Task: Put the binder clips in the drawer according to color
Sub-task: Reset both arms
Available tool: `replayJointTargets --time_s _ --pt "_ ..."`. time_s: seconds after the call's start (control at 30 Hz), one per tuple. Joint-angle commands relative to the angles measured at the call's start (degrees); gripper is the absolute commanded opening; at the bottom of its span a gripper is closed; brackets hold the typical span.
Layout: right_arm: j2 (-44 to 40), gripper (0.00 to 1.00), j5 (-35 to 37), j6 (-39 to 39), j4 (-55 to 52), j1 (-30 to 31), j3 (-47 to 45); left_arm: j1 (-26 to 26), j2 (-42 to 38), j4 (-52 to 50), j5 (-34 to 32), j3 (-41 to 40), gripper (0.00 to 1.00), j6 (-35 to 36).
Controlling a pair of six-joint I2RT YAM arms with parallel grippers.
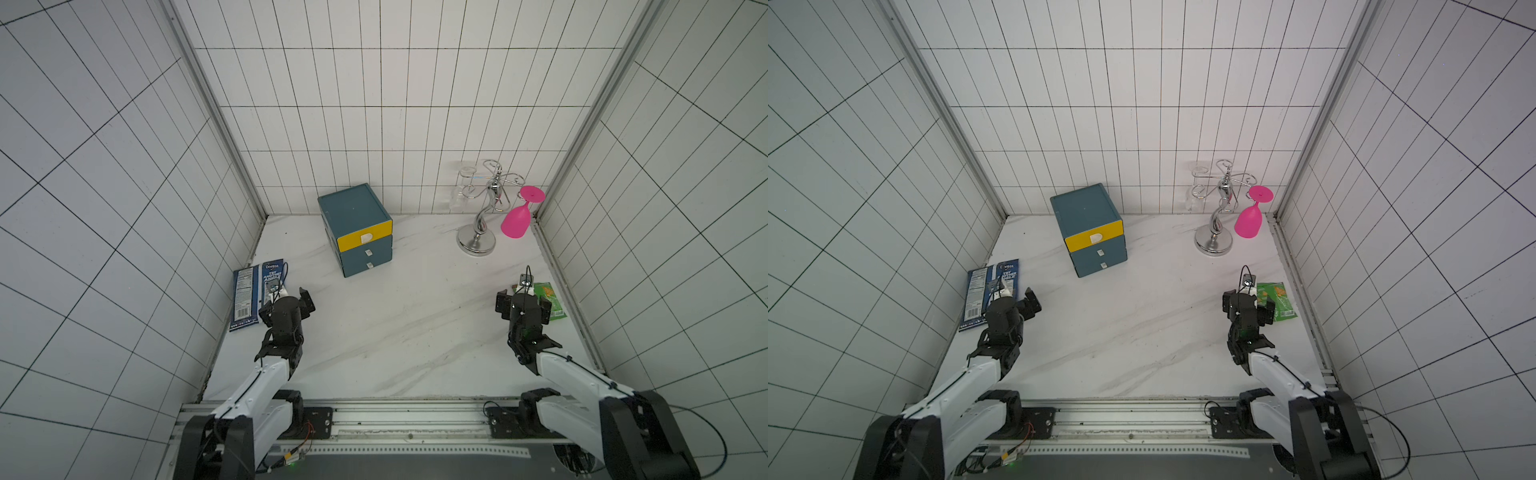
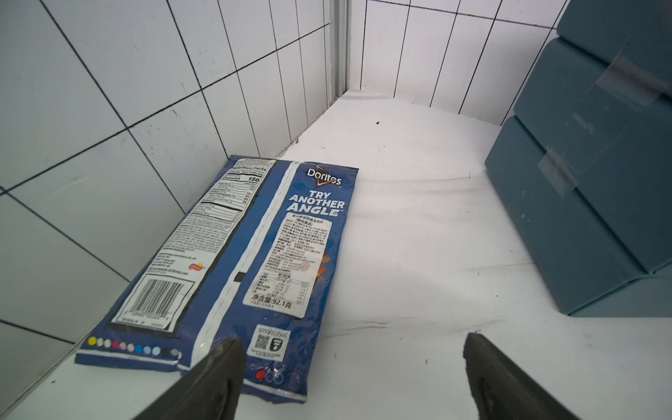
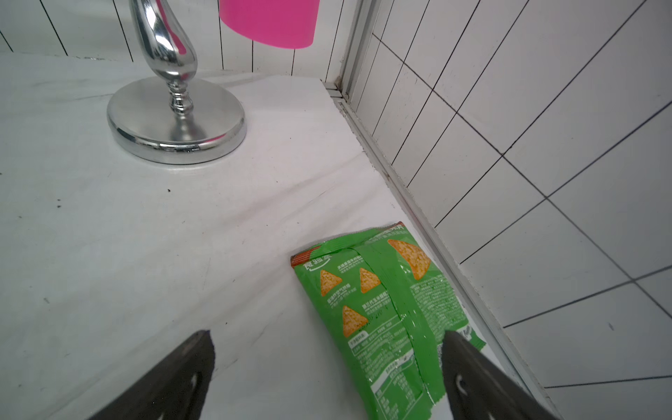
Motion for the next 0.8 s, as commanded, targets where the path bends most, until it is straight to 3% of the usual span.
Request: replayJointTargets --time_s 0.0,0.23,0.33,0.43,0.5,0.63,0.77 --pt "7.1 0.99 -3.2 -2.0 19.9 -3.0 -0.1 0.1 7.0 20.3 0.6 0.1 0.97 1.7" --pt "18.1 0.99 -12.1 -1.2 28.0 -8.7 2.0 1.3 19.9 31.4 5.4 3.1 0.98 4.3" --pt "23.4 0.99 -12.8 -2.2 34.1 -8.9 1.9 1.6 23.9 34.9 8.6 3.0 0.98 5.1" --pt "21.8 0.99 -15.2 -0.8 23.1 -10.1 6.1 1.6 28.3 38.8 11.2 3.3 0.98 6.9" --pt "22.7 0.99 -17.8 0.6 19.6 -12.1 8.5 1.6 29.4 37.5 12.0 4.9 0.98 7.5" --pt "22.5 0.99 -20.0 1.9 17.7 -13.9 9.3 1.8 29.4 23.7 8.5 11.9 0.98 5.0" --pt "22.2 0.99 -19.8 1.8 18.2 -13.9 8.9 1.5 29.9 24.5 8.1 11.8 0.98 5.3"
